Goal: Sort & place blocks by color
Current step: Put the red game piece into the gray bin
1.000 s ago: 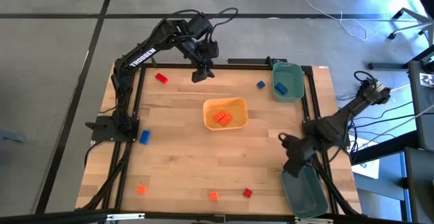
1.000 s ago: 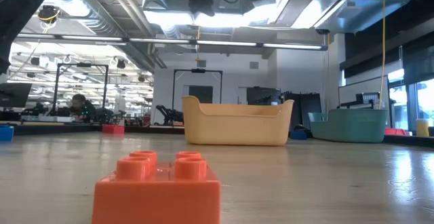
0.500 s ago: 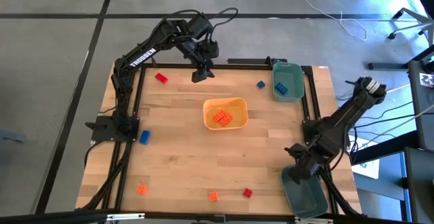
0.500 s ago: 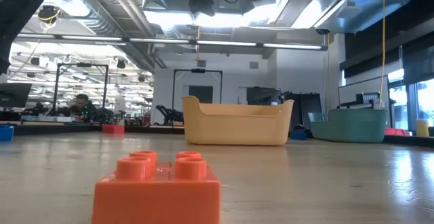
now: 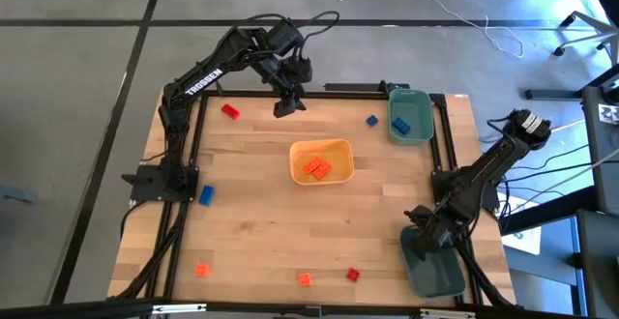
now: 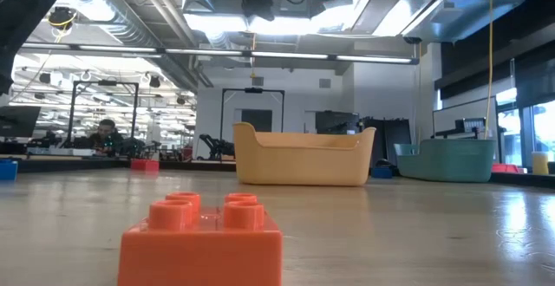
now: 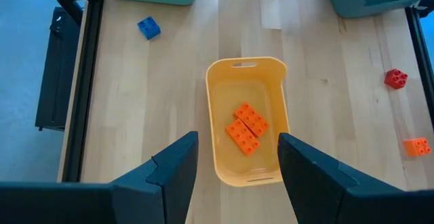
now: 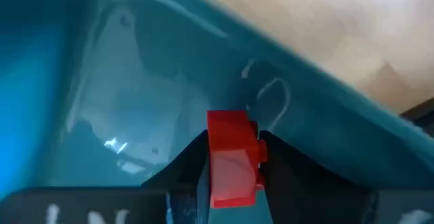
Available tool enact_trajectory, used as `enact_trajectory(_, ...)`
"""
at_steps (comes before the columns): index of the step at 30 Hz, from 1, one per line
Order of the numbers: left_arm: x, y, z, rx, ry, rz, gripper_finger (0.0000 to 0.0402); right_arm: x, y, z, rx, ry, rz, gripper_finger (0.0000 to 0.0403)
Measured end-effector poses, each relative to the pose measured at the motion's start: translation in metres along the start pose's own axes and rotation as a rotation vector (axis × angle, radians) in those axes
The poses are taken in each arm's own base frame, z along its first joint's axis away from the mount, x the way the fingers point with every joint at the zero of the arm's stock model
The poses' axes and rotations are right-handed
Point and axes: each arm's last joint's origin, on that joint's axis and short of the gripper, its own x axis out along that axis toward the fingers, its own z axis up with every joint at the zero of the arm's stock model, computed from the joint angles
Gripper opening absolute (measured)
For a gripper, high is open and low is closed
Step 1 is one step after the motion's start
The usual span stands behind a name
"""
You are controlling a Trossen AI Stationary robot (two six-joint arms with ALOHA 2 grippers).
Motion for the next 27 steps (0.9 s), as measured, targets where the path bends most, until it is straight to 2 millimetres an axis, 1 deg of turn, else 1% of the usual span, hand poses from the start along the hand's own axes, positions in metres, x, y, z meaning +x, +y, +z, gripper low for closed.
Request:
enact_trajectory(11, 0.0, 0.0, 0.0001, 0.0, -0.001, 0.0, 0.0194, -0.0002, 0.0049, -0.0011, 0.002, 0.012, 0.048, 0.0115)
enact_trajectory(22, 0.0, 0.0, 0.0001, 0.0, -0.001, 0.0, 0.0194, -0.0002, 0.0048, -0.0007, 0.013, 0.0, 0.05, 0.0118)
enact_trajectory(27, 0.0001, 0.0001, 0.0001, 0.0, -0.001, 0.0, 0.0194, -0.0004, 0.007, -0.002, 0.004, 0.032, 0.068, 0.0117)
